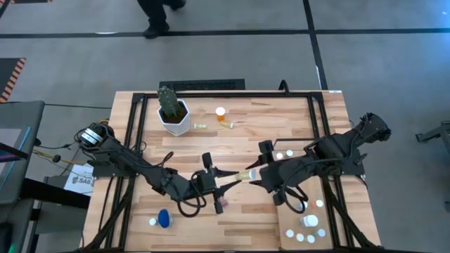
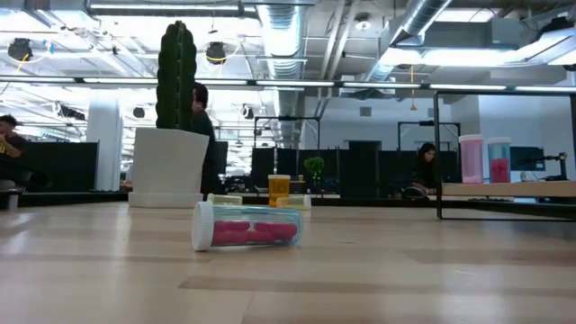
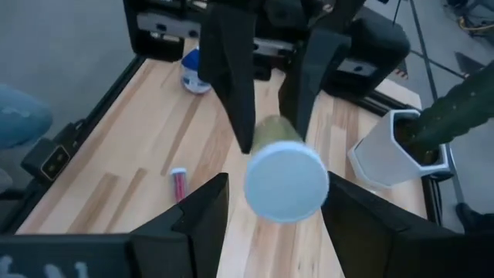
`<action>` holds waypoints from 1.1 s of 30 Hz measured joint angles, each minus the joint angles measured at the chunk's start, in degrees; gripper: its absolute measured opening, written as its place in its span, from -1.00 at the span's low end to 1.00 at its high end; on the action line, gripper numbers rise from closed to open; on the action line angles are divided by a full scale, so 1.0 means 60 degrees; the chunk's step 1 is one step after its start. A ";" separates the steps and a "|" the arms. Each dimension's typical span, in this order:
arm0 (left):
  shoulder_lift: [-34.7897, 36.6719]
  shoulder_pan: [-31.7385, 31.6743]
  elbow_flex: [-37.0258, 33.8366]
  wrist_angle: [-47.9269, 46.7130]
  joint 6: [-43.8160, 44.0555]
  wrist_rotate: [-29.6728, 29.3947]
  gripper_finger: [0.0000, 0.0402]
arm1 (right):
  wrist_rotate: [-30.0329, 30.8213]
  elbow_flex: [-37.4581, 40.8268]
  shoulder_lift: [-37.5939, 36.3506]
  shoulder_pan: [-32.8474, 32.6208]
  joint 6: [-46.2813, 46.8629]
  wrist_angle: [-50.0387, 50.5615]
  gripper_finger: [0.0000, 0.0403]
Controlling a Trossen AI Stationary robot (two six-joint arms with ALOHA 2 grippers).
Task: Pick and place medicine bottles onto shelf by color
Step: Put the yellow pill bottle on the shelf
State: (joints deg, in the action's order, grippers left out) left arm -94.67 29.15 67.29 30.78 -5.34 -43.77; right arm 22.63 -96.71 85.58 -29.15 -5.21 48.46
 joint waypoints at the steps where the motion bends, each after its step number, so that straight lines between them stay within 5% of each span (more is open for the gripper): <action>1: 0.0000 0.0000 0.0000 0.0000 0.0000 0.0001 -0.57 | 0.0000 0.0000 0.0000 0.0004 0.0000 -0.0078 0.10; 9: 0.0000 0.0000 0.0000 -0.0003 -0.0002 0.0001 -0.57 | -0.0007 0.0000 0.0000 -0.0004 0.0004 -0.0480 0.04; 21: -0.0004 0.0004 0.0000 -0.0017 0.0000 0.0001 -0.57 | -0.0003 0.0000 0.0000 0.0000 0.0007 -0.0535 -0.48; 33: -0.0007 0.0000 0.0000 0.0061 -0.0039 -0.0005 -0.49 | -0.0007 0.0000 -0.0007 0.0000 0.0234 -0.0182 -0.33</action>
State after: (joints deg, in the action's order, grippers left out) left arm -94.72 29.15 67.29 31.15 -5.58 -43.80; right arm 22.59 -96.71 85.54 -29.15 -3.81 47.37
